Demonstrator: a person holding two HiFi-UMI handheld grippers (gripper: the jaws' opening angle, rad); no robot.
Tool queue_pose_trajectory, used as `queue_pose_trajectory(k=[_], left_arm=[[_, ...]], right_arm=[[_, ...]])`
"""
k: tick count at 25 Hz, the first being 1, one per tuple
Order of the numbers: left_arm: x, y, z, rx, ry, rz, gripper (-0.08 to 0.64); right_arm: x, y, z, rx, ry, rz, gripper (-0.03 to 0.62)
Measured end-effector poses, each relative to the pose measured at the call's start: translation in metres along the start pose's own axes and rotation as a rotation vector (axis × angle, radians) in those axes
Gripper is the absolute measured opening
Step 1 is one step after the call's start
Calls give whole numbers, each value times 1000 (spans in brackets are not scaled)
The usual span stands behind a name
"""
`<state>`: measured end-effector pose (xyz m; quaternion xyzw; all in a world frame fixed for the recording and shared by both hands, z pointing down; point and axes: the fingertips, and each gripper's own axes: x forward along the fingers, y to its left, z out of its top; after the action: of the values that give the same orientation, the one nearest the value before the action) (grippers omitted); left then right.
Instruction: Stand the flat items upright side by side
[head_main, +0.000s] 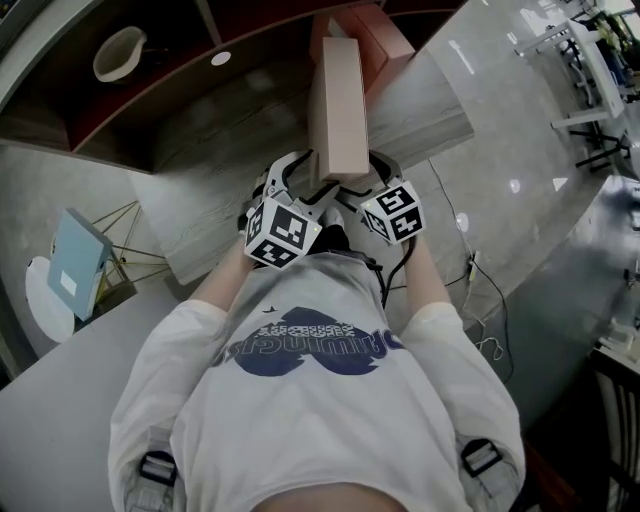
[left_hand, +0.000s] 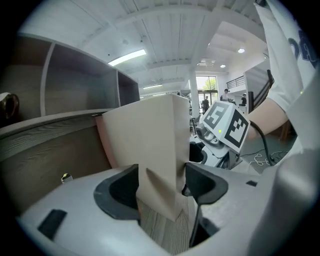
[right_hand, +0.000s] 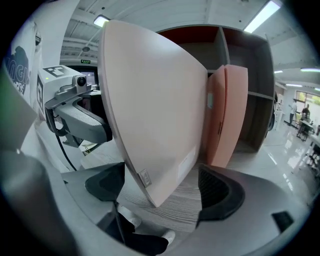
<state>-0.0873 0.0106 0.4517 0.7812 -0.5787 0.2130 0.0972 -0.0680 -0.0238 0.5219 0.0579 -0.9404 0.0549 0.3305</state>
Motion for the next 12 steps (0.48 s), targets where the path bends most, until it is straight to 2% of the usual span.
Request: queue_pose_trajectory(k=[3, 12], left_arm=[[11, 7, 6, -33, 5, 59, 302], [45, 26, 22, -109, 29, 212, 302]], right_arm=[[4, -14, -3, 12, 1, 50, 463], [3, -55, 14, -66, -17, 233, 463]])
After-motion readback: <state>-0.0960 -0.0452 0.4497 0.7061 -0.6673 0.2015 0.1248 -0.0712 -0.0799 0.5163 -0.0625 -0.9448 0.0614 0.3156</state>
